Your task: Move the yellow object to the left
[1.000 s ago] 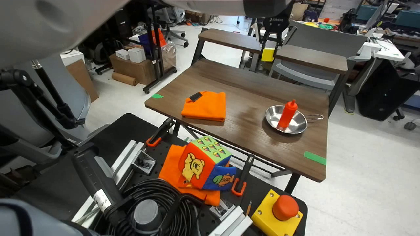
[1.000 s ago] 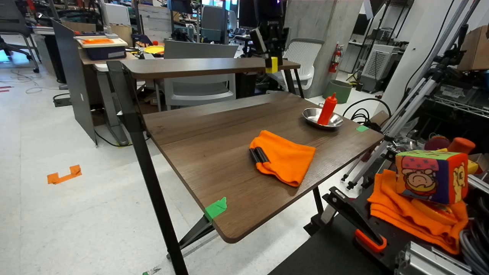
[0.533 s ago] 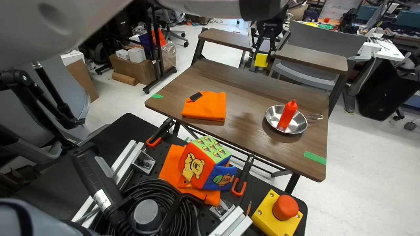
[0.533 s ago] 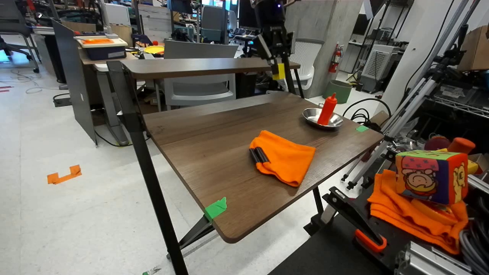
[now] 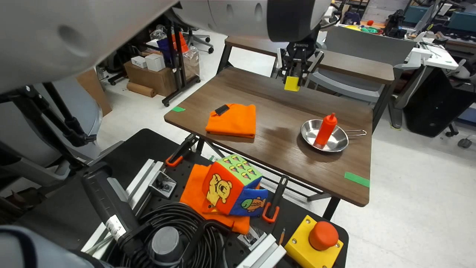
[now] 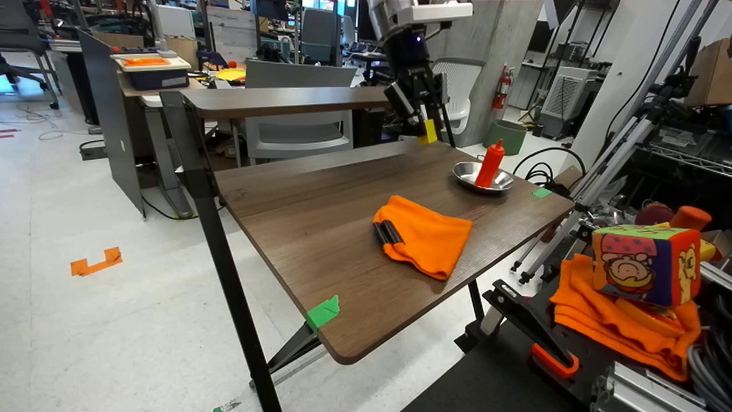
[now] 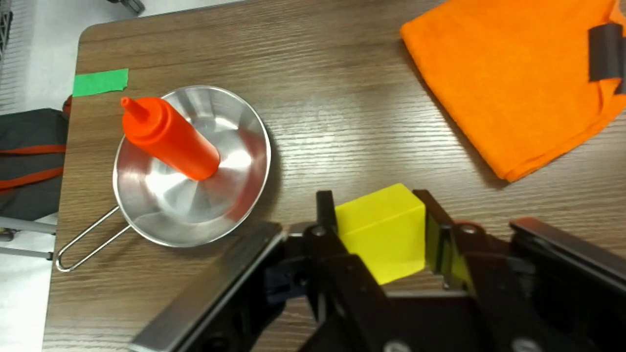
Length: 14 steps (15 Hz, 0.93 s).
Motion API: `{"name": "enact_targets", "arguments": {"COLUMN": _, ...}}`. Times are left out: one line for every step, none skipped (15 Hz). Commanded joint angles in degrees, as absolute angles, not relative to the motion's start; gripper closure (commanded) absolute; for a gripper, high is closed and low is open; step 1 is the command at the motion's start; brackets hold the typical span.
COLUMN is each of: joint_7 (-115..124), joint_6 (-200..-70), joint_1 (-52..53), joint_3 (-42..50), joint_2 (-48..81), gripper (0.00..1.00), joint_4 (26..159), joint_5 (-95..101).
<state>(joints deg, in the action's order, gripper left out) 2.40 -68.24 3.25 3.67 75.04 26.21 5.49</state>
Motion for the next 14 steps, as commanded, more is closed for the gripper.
{"name": "enact_targets", "arguments": {"joint_7": 1.71, "joint_6": -68.75, "joint_1": 4.39, "joint_3": 4.06, "joint_2": 77.94, "gripper": 0.83, "joint_4": 23.84, "joint_5": 6.70}}
{"name": "enact_targets", "arguments": {"joint_7": 1.90, "joint_6": -69.66, "joint_1": 4.55, "joint_3": 3.94, "joint_2": 78.44, "gripper": 0.83, "joint_4": 23.98, "joint_5": 6.57}}
{"name": "enact_targets", "arguments": {"joint_7": 2.31, "joint_6": -71.11, "joint_1": 4.78, "joint_3": 3.89, "joint_2": 78.86, "gripper": 0.83, "joint_4": 24.31, "joint_5": 6.46}}
{"name": "enact_targets", "arguments": {"joint_7": 2.65, "joint_6": -72.18, "joint_1": 5.06, "joint_3": 3.93, "joint_2": 79.44, "gripper": 0.83, "joint_4": 24.34, "joint_5": 6.47}}
{"name": "enact_targets", "arguments": {"joint_7": 3.21, "joint_6": -73.75, "joint_1": 5.27, "joint_3": 3.87, "joint_2": 80.10, "gripper": 0.83, "joint_4": 24.29, "joint_5": 6.29}}
{"name": "enact_targets", "arguments": {"joint_7": 3.66, "joint_6": -74.99, "joint_1": 5.51, "joint_3": 3.89, "joint_2": 80.74, "gripper": 0.83, "joint_4": 24.30, "joint_5": 6.24}}
{"name": "enact_targets", "arguments": {"joint_7": 4.20, "joint_6": -76.21, "joint_1": 5.77, "joint_3": 3.92, "joint_2": 81.37, "gripper": 0.83, "joint_4": 24.34, "joint_5": 6.21}}
{"name": "enact_targets", "arguments": {"joint_7": 4.70, "joint_6": -77.74, "joint_1": 5.98, "joint_3": 3.83, "joint_2": 82.08, "gripper": 0.83, "joint_4": 24.19, "joint_5": 6.06}}
{"name": "enact_targets", "arguments": {"joint_7": 5.28, "joint_6": -79.56, "joint_1": 6.16, "joint_3": 3.67, "joint_2": 82.82, "gripper": 0.83, "joint_4": 24.04, "joint_5": 5.84}}
{"name": "enact_targets", "arguments": {"joint_7": 5.76, "joint_6": -81.19, "joint_1": 6.38, "joint_3": 3.58, "joint_2": 83.34, "gripper": 0.83, "joint_4": 24.20, "joint_5": 5.71}}
{"name": "enact_targets", "arguments": {"joint_7": 6.23, "joint_6": -82.76, "joint_1": 6.58, "joint_3": 3.48, "joint_2": 84.00, "gripper": 0.83, "joint_4": 24.17, "joint_5": 5.55}}
{"name": "enact_targets", "arguments": {"joint_7": 6.58, "joint_6": -84.33, "joint_1": 6.81, "joint_3": 3.39, "joint_2": 83.15, "gripper": 0.83, "joint_4": 25.85, "joint_5": 5.47}}
{"name": "enact_targets", "arguments": {"joint_7": 6.84, "joint_6": -85.21, "joint_1": 6.98, "joint_3": 3.21, "joint_2": 83.03, "gripper": 0.83, "joint_4": 25.82, "joint_5": 5.24}}
{"name": "enact_targets", "arguments": {"joint_7": 7.06, "joint_6": -86.07, "joint_1": 7.14, "joint_3": 3.09, "joint_2": 82.90, "gripper": 0.83, "joint_4": 25.82, "joint_5": 5.09}}
